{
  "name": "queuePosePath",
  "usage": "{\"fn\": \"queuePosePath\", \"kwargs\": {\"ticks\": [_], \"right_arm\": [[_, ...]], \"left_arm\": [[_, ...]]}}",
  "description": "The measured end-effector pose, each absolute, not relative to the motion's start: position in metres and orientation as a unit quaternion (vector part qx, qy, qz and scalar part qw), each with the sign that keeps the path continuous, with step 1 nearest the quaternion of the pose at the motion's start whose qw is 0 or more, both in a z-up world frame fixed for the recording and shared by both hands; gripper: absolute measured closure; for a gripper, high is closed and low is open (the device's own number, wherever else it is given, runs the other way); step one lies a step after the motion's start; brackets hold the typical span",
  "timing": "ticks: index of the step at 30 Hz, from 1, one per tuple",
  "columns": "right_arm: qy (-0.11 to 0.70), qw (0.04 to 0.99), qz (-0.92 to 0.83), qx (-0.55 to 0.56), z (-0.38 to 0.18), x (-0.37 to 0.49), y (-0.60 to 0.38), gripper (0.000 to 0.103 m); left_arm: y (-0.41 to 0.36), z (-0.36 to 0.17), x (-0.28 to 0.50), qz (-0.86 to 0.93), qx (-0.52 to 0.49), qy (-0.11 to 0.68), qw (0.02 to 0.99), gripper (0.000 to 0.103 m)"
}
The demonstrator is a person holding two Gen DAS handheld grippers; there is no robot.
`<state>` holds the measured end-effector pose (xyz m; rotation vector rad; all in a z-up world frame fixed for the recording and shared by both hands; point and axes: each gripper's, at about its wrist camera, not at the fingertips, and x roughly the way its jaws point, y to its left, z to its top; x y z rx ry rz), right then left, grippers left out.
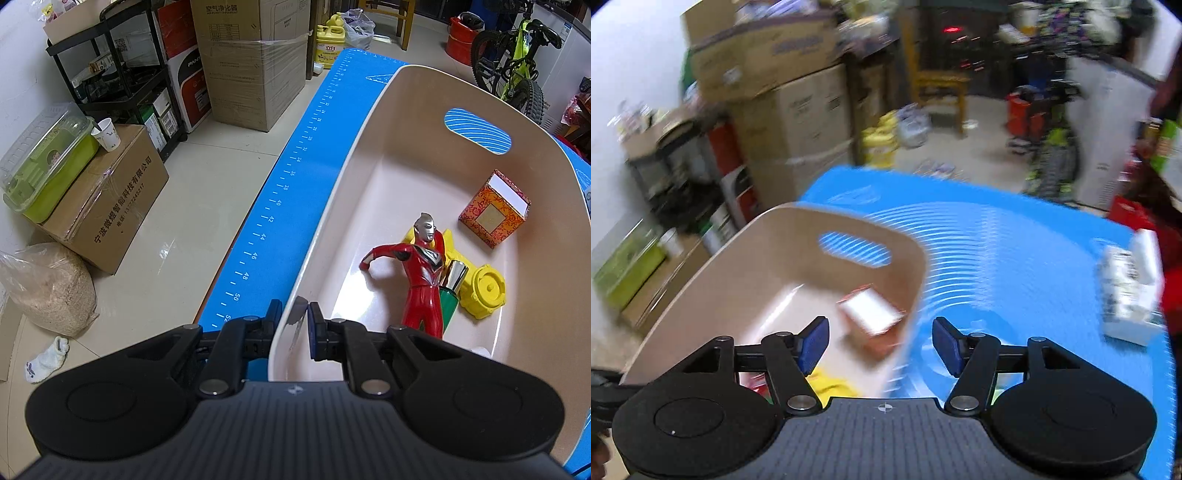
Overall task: Organize rigid objects
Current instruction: 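Grasp the black earbud case with the right gripper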
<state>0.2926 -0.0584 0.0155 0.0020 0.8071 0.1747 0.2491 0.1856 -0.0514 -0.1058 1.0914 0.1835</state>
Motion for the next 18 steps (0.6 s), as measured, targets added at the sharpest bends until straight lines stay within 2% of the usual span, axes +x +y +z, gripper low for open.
{"fn": "queuePosePath", "kwargs": {"ticks": [8,18], "right_arm": [[0.400,0.916,-0.029,-0.003,-0.014,0.293,-0.141,0.028],[0.439,0.895,-0.077,-0.017,-0.069,0.296,-0.196,0.028]], "left_arm": [[0.185,-0.051,0.249,0.087,-0.050,0.518,0.849,0.087],[0.187,-0.051,0.250,0.087,-0.050,0.518,0.849,0.087]]}}
